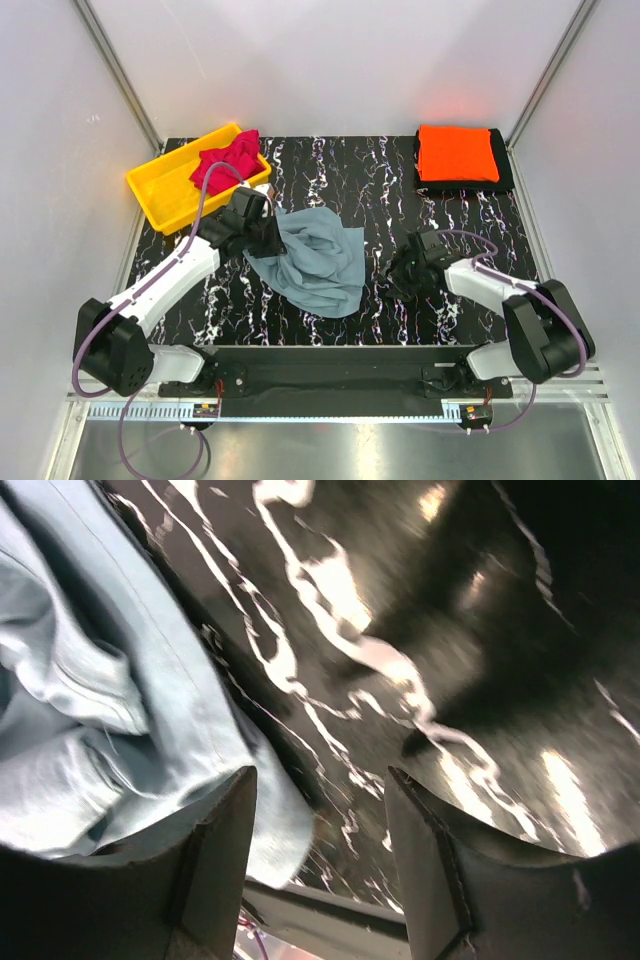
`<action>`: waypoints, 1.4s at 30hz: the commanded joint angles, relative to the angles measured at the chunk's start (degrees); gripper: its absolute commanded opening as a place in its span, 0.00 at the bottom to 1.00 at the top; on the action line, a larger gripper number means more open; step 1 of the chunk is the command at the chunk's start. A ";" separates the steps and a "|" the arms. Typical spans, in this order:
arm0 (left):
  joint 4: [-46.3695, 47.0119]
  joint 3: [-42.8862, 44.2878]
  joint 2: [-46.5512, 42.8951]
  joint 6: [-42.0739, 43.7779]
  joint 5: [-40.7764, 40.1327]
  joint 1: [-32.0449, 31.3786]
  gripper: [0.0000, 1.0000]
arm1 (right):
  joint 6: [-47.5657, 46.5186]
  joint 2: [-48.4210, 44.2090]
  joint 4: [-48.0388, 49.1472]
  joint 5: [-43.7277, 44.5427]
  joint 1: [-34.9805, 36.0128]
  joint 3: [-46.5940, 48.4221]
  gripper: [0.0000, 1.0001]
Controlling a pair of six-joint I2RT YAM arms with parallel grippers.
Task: Fold and stack the t-shirts
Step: Flatten the tshirt out
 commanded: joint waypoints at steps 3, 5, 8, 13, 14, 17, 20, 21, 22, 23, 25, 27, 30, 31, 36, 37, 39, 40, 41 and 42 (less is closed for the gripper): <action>1.52 0.08 -0.36 1.49 3.18 0.21 0.12 | -1.42 5.90 7.37 0.38 0.79 5.89 0.61; 1.61 -0.18 -0.54 1.49 3.27 0.21 0.13 | -2.21 7.32 7.37 0.56 0.79 7.05 0.61; 1.52 -0.45 -0.54 1.31 3.45 0.30 0.13 | -1.43 9.25 8.34 0.39 1.66 8.02 0.60; 1.78 -0.62 -0.36 0.79 3.62 0.21 0.15 | 1.47 12.59 10.97 0.21 4.57 7.49 0.59; 1.79 -0.54 -0.19 0.79 3.71 0.30 0.15 | 2.09 13.12 11.85 0.12 5.01 7.23 0.58; 2.14 -0.45 0.25 0.61 4.33 0.22 0.16 | 3.50 15.40 14.58 -0.93 6.06 6.79 0.57; 2.05 -0.36 0.17 0.78 5.03 0.21 0.11 | 4.20 16.03 14.76 0.12 6.15 6.61 0.37; 2.05 -0.45 -0.01 0.96 5.20 0.21 0.06 | 4.12 15.33 14.67 1.51 6.15 6.09 0.26; 1.88 -0.45 -0.18 1.22 4.95 0.21 0.00 | 4.20 14.54 14.58 2.49 6.07 5.82 0.17; 1.44 -0.19 -0.80 1.66 4.59 0.21 0.00 | 3.77 13.49 11.80 3.45 5.72 5.65 0.00; -2.59 2.70 -1.59 3.24 -1.62 0.39 0.00 | 2.19 7.87 5.56 9.06 4.66 7.39 0.00; -6.98 9.00 -2.21 4.73 -5.94 1.79 0.00 | -0.70 -0.12 -2.53 15.74 2.82 10.02 0.00; -10.50 18.57 -2.21 5.88 -8.76 3.29 0.00 | -4.22 -11.19 -12.38 23.40 -0.25 14.86 0.00; -11.13 20.89 -2.03 5.97 -9.29 3.46 0.00 | -4.84 -13.74 -14.66 25.15 -1.13 16.35 0.00; -11.93 31.08 -1.07 4.83 -7.55 4.52 0.00 | -9.68 -25.10 -26.71 32.55 -5.53 27.25 0.00; -11.93 31.89 -0.63 4.74 -6.49 4.78 0.00 | -11.42 -25.98 -27.94 33.60 -5.62 28.66 0.00; -11.75 33.12 0.51 4.04 -2.10 5.13 0.00 | -12.67 -28.09 -30.41 35.36 -5.62 31.74 0.00; -11.23 33.04 0.69 3.69 -0.44 5.22 0.00 | -13.63 -28.88 -30.51 34.93 -5.62 31.92 0.00; -10.27 31.47 0.61 2.99 3.50 5.22 0.00 | -13.81 -29.84 -30.16 32.93 -5.62 31.66 0.00; -8.25 30.24 0.26 2.55 5.28 5.22 0.00 | -13.81 -30.11 -29.98 31.34 -5.62 31.22 0.00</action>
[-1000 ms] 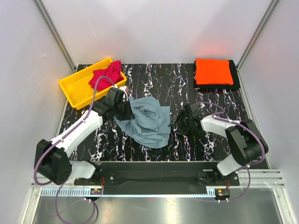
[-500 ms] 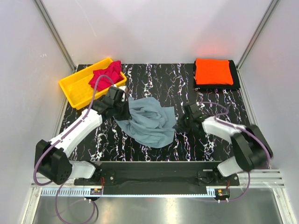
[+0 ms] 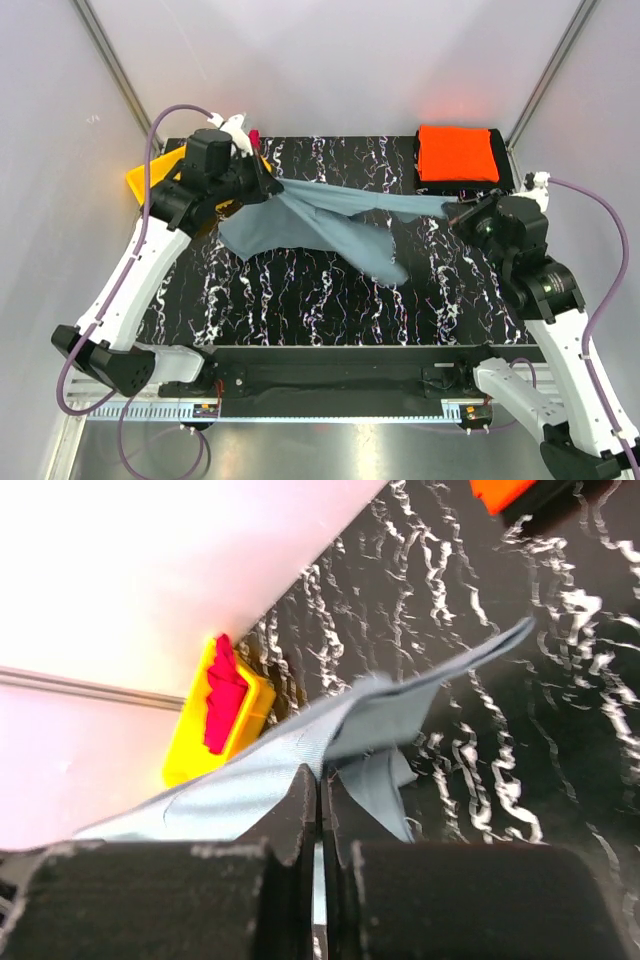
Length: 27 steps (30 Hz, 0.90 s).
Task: Fold and stack the t-shirts
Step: Flatten the tshirt out
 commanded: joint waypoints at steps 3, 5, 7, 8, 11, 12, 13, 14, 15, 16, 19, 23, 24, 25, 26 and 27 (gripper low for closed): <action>5.67 -7.65 -0.75 -2.22 10.30 1.79 0.00 | -2.69 -0.48 -8.41 -0.89 -1.12 -4.00 0.00; 8.13 -16.41 -2.86 -3.89 13.31 1.71 0.00 | -1.37 -1.53 -7.80 -3.36 -1.12 -8.81 0.00; 10.43 -22.34 -5.14 -3.99 13.33 1.62 0.00 | 0.48 -2.32 -7.18 -3.28 -1.12 -12.26 0.00; 10.69 -27.24 -5.76 -3.47 12.19 1.62 0.00 | 0.83 -2.50 -6.74 -2.67 -1.12 -14.62 0.00; 10.69 -32.63 -6.29 -1.01 9.99 1.62 0.00 | 0.92 -1.54 -5.77 -2.32 -1.12 -16.05 0.00; 10.69 -33.00 -6.03 -0.56 10.24 1.62 0.00 | 0.31 -1.28 -5.42 -2.58 -1.12 -15.79 0.00; 10.78 -32.91 -5.25 -0.12 10.59 1.62 0.02 | -0.13 -1.10 -4.55 -2.67 -1.12 -15.35 0.00; 10.96 -31.78 -4.63 0.92 11.12 1.62 0.05 | -0.57 -1.10 -4.10 -2.84 -1.12 -14.65 0.00; 11.22 -30.81 -3.93 1.46 11.13 1.62 0.09 | -1.27 -1.01 -3.75 -2.58 -1.12 -14.12 0.00; 11.48 -29.67 -2.27 1.90 10.95 1.62 0.12 | -1.45 -1.27 -3.49 -1.62 -1.03 -13.07 0.00; 13.24 -22.39 3.69 3.56 12.00 1.62 0.17 | -2.24 -1.19 -2.78 -0.21 -1.12 -11.49 0.00; 13.85 -4.67 15.13 4.71 17.34 1.53 0.12 | -2.59 0.39 -2.08 1.28 -1.12 -7.80 0.00; 14.12 -1.74 17.41 4.63 18.67 1.27 0.10 | -2.33 0.40 -2.08 1.64 -1.12 -7.44 0.00; 14.12 1.07 21.26 4.54 19.73 0.92 0.10 | -2.24 0.22 -2.08 2.34 -1.12 -6.83 0.00; 14.12 5.71 22.87 4.28 21.39 0.04 0.10 | -2.07 0.13 -2.08 2.60 -1.12 -6.56 0.00; 14.12 7.67 24.36 3.84 22.28 -0.23 0.11 | -1.80 -0.04 -2.08 2.87 -1.12 -6.30 0.00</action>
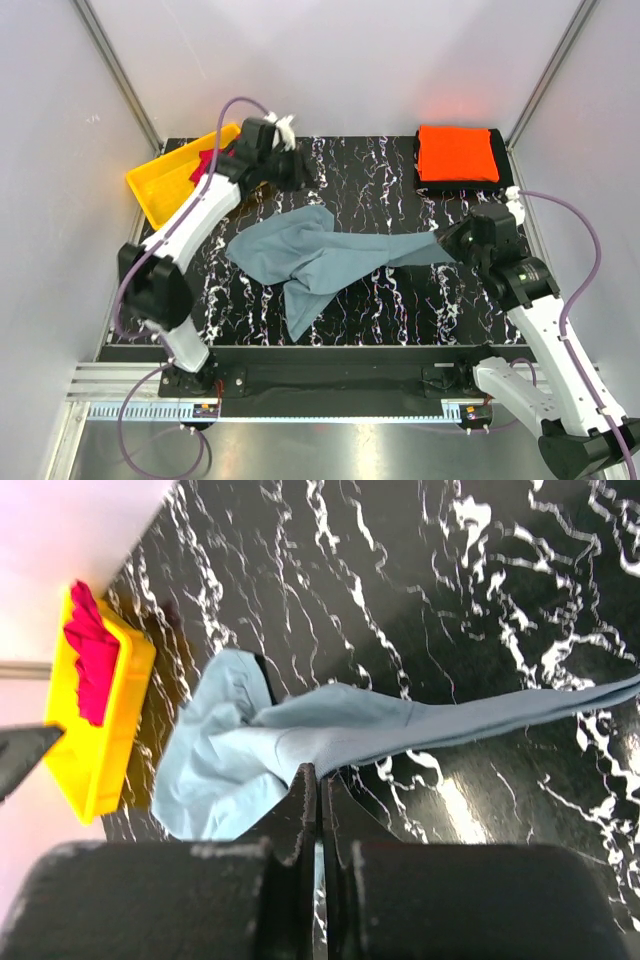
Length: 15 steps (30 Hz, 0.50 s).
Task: Fold and stack the t-shirts
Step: Flatten the tshirt out
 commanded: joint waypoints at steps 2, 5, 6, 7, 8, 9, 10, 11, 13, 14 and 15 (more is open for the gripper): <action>2.47 8.88 4.91 -0.88 7.04 -1.61 0.25 | -0.60 -0.85 2.12 4.99 -0.40 3.63 0.00; 0.47 0.38 -1.57 0.51 -4.31 -3.27 0.32 | -1.30 -0.07 2.29 5.44 -0.40 3.89 0.00; -0.59 -2.69 -6.29 0.77 -8.13 -3.89 0.32 | -2.17 0.46 2.64 5.26 -0.40 3.72 0.00; -1.39 -6.11 -8.86 0.95 -11.13 -4.59 0.33 | -2.53 0.90 3.43 5.00 -0.31 3.37 0.00; -2.70 -13.28 -11.41 0.69 -14.90 -5.73 0.33 | -2.62 2.47 3.79 4.82 -0.40 2.32 0.00; -3.32 -17.10 -14.22 0.16 -16.42 -6.43 0.33 | -2.88 3.53 4.14 4.47 -0.49 1.88 0.00; -3.68 -24.36 -19.82 -1.41 -18.26 -7.40 0.33 | -2.89 5.54 5.01 3.42 -0.49 1.00 0.00; -4.03 -27.73 -22.74 -2.47 -19.23 -9.93 0.33 | -2.45 6.52 5.37 2.80 -0.40 0.64 0.00; -4.12 -36.33 -30.66 -6.84 -21.52 -13.98 0.33 | -1.92 8.89 6.94 1.75 -0.49 -0.14 0.00; -4.38 -38.64 -34.69 -8.79 -23.01 -17.92 0.34 | -1.83 9.51 7.65 1.40 -0.58 -0.41 0.00; -4.47 -40.67 -36.38 -10.81 -23.28 -19.61 0.34 | -1.92 9.95 8.53 1.48 -0.58 -0.76 0.00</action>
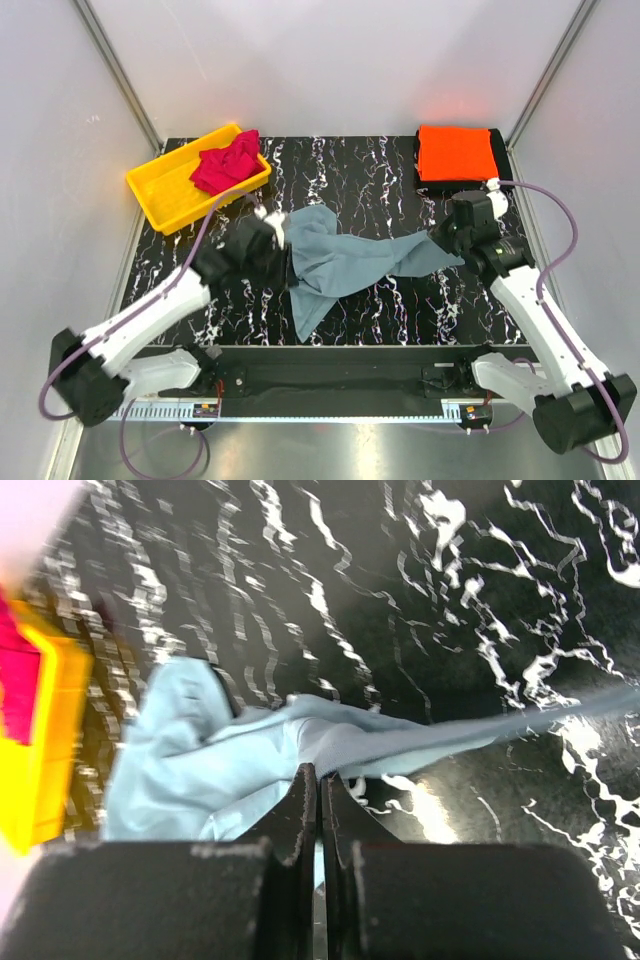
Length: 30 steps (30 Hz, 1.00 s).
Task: Fold and stack the t-shirts
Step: Flatten the tshirt out
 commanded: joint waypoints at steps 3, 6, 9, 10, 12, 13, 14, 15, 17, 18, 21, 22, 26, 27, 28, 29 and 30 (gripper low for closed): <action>0.07 -11.40 -11.46 -14.96 -10.95 -11.51 0.36 | -1.11 3.69 6.64 0.35 -0.38 -1.14 0.00; 1.04 -15.89 -13.07 -20.95 -12.81 -15.65 0.42 | -1.64 6.15 7.00 0.35 -0.38 -0.52 0.00; 2.79 -18.26 -10.01 -23.06 -12.19 -17.77 0.52 | -1.73 7.30 7.79 -0.27 -0.47 -0.70 0.00; 3.84 -18.97 -9.38 -23.50 -11.67 -18.20 0.53 | -1.73 7.47 8.22 -0.27 -0.47 -0.96 0.00; 7.79 -19.58 -8.15 -23.68 -11.66 -20.05 0.55 | -1.73 8.26 8.75 -0.36 -0.47 -1.14 0.00; 9.37 -20.46 -7.80 -24.03 -11.49 -20.40 0.56 | -1.82 9.22 9.36 -0.62 -0.47 -1.14 0.00; 12.26 -20.81 -7.36 -24.21 -10.62 -20.58 0.58 | -1.82 9.93 9.63 -0.97 -0.47 -1.05 0.00; 13.07 -21.17 -5.44 -24.47 -10.44 -20.58 0.59 | -1.90 10.81 9.72 -1.41 -0.47 -0.96 0.00; 13.08 -20.73 -2.62 -25.00 -10.17 -20.58 0.57 | -2.26 13.44 10.34 -3.07 -0.47 -0.35 0.00; 13.08 -20.64 -0.08 -25.17 -10.00 -20.58 0.56 | -2.43 14.32 10.34 -3.60 -0.47 -0.09 0.00; 12.91 -21.17 2.66 -26.67 -10.52 -21.11 0.53 | -3.22 18.54 10.42 -5.89 -0.47 1.06 0.00; 12.99 -21.60 3.01 -27.11 -10.96 -21.37 0.53 | -3.48 20.90 10.42 -7.20 -0.47 1.76 0.00; 13.26 -21.87 3.89 -26.94 -11.66 -21.64 0.51 | -3.75 26.89 10.42 -9.75 -0.47 3.52 0.00; 13.43 -21.87 4.16 -26.85 -11.66 -21.72 0.50 | -3.75 28.12 10.51 -10.19 -0.55 4.04 0.00; 13.78 -21.87 4.33 -26.76 -11.58 -21.90 0.49 | -3.75 30.13 10.34 -10.98 -0.55 5.09 0.03; 14.04 -21.87 4.51 -26.67 -11.58 -21.90 0.47 | -3.84 31.11 10.34 -11.34 -0.55 5.54 0.06; 14.31 -21.96 4.86 -26.58 -11.58 -21.90 0.45 | -3.84 31.90 10.25 -11.69 -0.55 6.15 0.12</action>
